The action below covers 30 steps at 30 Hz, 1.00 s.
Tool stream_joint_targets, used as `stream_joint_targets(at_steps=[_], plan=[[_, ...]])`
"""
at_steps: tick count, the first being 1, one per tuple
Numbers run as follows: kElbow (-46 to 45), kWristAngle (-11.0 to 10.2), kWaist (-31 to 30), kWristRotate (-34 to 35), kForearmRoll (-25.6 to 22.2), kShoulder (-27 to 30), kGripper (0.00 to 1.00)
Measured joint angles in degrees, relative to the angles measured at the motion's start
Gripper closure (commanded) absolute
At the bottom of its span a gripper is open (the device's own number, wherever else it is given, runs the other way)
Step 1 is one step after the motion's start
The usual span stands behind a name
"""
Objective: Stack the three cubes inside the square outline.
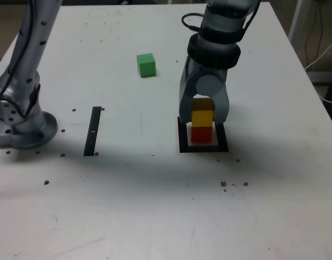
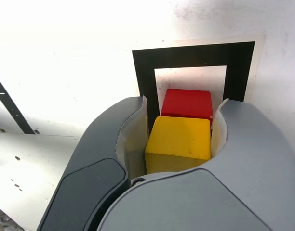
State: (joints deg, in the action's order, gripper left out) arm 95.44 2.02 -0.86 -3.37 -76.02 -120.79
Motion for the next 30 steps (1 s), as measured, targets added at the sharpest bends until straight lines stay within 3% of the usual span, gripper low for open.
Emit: stream_joint_targets(at_steps=[12,19,30], plan=[[-1.69,0.65,0.00,-0.86,1.58,0.00,0.02],[-2.52,0.34,0.00,-0.86,1.86,0.75,0.01],[-1.59,-2.28,0.00,-0.19,-1.05,5.79,0.01]])
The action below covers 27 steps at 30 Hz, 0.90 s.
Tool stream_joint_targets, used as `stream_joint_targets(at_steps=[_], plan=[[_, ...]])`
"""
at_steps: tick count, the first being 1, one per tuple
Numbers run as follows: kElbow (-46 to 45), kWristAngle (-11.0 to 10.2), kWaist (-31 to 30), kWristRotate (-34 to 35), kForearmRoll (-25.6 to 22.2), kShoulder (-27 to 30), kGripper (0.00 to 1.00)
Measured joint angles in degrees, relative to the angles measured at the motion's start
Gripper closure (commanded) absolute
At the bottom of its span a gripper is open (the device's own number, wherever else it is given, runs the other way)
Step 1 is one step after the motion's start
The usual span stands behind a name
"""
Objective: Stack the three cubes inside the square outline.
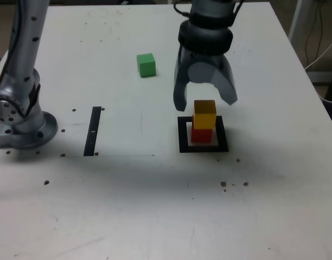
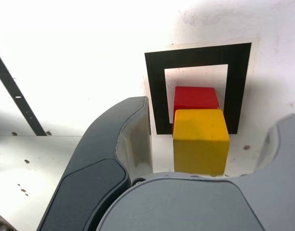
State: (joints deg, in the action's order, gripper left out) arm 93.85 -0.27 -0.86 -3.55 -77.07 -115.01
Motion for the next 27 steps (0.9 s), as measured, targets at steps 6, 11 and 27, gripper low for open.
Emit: stream_joint_targets(at_steps=[6,11,27], plan=[[0.97,-0.99,0.66,0.15,-2.84,2.00,0.01],[1.47,-1.33,2.04,0.12,-3.92,3.05,0.01],[-1.45,-2.01,13.95,-5.40,-4.23,5.97,0.01]])
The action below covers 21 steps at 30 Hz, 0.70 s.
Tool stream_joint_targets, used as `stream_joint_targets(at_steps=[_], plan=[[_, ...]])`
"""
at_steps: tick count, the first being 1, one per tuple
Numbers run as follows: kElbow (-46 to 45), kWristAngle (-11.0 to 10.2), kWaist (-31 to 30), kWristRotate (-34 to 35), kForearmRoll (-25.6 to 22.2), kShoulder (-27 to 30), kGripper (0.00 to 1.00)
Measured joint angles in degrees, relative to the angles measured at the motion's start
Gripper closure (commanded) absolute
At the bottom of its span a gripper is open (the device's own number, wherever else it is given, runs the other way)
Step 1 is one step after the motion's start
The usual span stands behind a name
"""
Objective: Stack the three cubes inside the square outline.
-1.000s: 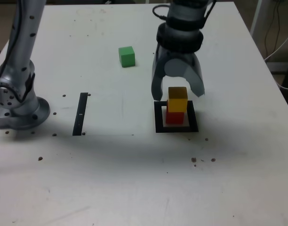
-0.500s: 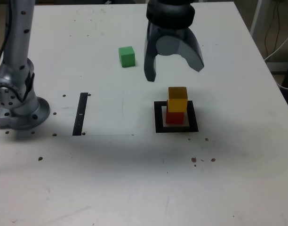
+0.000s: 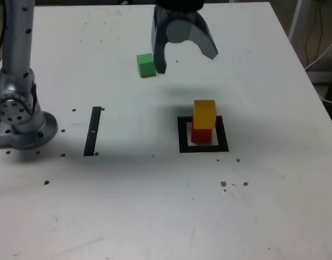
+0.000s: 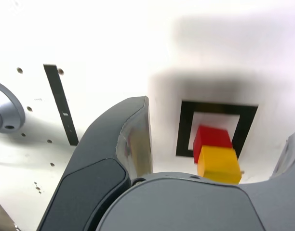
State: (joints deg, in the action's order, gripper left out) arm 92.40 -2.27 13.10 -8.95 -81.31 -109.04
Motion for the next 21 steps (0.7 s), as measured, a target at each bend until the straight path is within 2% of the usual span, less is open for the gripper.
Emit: stream_joint_targets(at_steps=[21], plan=[[-1.75,-0.87,17.31,-10.30,1.01,0.46,0.01]])
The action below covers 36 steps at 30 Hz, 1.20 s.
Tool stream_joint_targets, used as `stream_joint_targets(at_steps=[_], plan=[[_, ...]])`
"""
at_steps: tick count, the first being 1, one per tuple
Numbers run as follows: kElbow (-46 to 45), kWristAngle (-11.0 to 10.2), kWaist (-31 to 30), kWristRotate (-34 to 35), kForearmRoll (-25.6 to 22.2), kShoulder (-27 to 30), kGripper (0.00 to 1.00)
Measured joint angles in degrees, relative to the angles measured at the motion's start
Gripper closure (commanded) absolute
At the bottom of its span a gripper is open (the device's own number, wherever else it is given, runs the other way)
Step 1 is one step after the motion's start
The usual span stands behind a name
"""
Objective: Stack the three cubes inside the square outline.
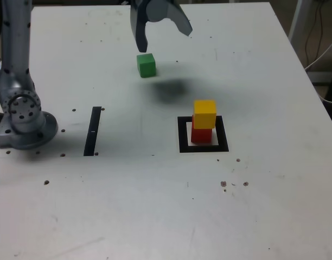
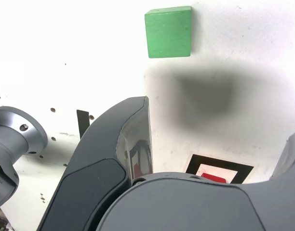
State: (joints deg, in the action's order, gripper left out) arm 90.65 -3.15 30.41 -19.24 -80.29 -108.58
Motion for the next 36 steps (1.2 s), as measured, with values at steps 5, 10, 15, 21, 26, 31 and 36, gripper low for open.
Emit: stream_joint_targets(at_steps=[5,10,15,21,26,31,36], plan=[[-0.19,-0.33,4.89,-2.90,0.55,-1.16,0.01],[-0.09,-0.63,7.52,-4.80,0.92,-2.17,0.01],[0.52,-0.86,9.20,-5.92,1.38,-3.44,0.01],[0.74,-1.07,9.67,-6.48,1.84,-4.32,0.01],[0.72,-1.46,9.75,-8.95,1.94,-4.39,0.01],[0.66,-2.32,9.85,-14.22,2.30,-4.39,0.00],[0.40,-2.91,9.85,-16.79,2.30,-4.39,0.01]])
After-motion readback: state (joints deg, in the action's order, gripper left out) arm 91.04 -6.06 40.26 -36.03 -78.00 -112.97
